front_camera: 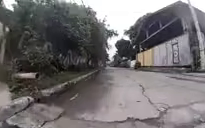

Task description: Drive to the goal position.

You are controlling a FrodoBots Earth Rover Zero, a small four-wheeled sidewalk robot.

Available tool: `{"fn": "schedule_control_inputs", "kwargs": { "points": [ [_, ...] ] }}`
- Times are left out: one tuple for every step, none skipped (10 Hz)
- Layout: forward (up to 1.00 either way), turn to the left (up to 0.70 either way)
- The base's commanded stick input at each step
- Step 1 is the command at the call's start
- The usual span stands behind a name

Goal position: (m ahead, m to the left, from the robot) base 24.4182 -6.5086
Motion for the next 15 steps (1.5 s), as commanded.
{"fn": "schedule_control_inputs", "kwargs": {
  "points": [
    [0.70, -0.25],
    [0.70, 0.00],
    [0.70, 0.00],
    [0.70, 0.00],
    [0.70, -0.07],
    [0.70, -0.23],
    [0.70, -0.35],
    [0.70, -0.32],
    [0.70, -0.18],
    [0.70, -0.02],
    [0.70, 0.00],
    [0.70, 0.00],
    [0.70, -0.11],
    [0.70, -0.25],
    [0.70, -0.35]
  ]
}}
